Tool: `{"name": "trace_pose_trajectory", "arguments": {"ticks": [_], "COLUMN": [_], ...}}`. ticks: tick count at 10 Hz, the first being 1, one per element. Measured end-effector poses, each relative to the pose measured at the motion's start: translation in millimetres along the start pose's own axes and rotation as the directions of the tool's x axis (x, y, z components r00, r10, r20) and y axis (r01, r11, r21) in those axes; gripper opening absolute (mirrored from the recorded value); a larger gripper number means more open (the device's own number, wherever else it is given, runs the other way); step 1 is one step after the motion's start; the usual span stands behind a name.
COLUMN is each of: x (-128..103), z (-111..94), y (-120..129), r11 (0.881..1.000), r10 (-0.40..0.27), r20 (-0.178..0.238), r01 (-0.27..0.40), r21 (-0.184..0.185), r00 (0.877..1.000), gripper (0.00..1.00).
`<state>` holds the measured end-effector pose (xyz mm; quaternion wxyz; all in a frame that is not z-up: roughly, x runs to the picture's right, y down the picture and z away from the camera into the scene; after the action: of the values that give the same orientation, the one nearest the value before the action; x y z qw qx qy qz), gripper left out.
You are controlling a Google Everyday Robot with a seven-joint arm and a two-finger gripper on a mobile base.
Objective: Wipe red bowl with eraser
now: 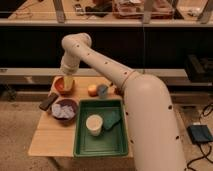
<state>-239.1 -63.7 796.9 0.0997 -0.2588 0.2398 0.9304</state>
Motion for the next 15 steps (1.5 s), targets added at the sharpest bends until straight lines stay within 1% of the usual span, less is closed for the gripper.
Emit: {"name": "trace_pose_trajectory", "arguments": {"ticks": [1,2,3,4,7,8,10,15], "x": [16.9,24.4,31.9,38.7,35.0,33.0,34.4,35.0], "z": [15.4,24.8,35.1,46.8,65.1,70.0,71.5,72.7], "y": [1.0,0.8,-0.6,-6.2,-18.8,-22.4,-23.1,-23.6], "r11": [0.998,0.994,0.988,0.978,0.962,0.953,0.950,0.950], "r10": [-0.070,-0.108,-0.154,-0.208,-0.274,-0.303,-0.311,-0.311], "r20": [0.013,0.020,0.026,0.028,0.021,0.018,0.016,0.015], "r01": [0.070,0.109,0.154,0.209,0.274,0.303,0.311,0.312], "r21": [-0.007,-0.011,-0.014,-0.016,-0.011,-0.007,-0.005,-0.004], "r00": [0.997,0.994,0.988,0.978,0.961,0.953,0.950,0.950], "gripper": [0.80,0.80,0.80,0.80,0.80,0.80,0.80,0.80]}}
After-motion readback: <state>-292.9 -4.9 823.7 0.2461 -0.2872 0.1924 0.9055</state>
